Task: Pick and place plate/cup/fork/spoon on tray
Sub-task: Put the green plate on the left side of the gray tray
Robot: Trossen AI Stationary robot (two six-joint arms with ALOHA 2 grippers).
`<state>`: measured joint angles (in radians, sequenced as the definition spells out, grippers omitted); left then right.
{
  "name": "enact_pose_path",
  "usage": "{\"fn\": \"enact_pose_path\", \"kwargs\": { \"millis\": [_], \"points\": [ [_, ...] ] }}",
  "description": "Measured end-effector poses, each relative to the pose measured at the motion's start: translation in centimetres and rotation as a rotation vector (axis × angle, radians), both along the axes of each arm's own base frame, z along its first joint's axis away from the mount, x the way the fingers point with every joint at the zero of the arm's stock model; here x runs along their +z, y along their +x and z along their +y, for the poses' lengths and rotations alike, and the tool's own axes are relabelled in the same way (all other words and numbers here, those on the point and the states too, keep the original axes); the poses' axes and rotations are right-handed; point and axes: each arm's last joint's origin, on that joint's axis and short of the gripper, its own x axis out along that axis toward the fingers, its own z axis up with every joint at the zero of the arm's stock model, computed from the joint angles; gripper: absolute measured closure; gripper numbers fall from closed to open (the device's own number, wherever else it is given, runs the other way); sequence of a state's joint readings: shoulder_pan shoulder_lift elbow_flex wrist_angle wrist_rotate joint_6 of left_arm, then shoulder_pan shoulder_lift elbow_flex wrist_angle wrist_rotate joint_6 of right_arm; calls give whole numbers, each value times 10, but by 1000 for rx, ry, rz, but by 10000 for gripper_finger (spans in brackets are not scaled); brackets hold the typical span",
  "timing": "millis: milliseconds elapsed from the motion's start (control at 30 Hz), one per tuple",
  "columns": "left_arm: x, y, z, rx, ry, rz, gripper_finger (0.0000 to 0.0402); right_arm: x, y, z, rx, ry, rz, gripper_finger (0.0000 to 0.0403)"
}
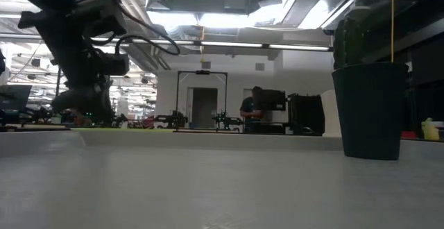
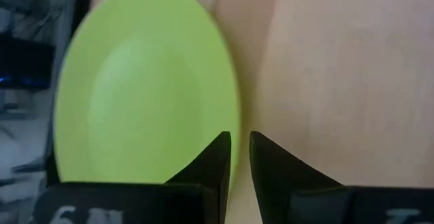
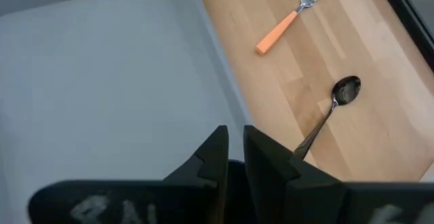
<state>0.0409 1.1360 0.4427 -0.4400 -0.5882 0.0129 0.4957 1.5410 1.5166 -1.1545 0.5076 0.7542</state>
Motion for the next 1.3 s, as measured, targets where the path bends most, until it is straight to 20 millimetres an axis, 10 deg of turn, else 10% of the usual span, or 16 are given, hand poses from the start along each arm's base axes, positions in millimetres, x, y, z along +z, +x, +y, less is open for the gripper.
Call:
{"fn": "enact_pose_path", "kwargs": {
  "millis": [1300],
  "points": [
    [-36, 16, 24, 97, 59, 141, 351, 0, 0, -1, -7, -22, -8, 350]
  ]
}}
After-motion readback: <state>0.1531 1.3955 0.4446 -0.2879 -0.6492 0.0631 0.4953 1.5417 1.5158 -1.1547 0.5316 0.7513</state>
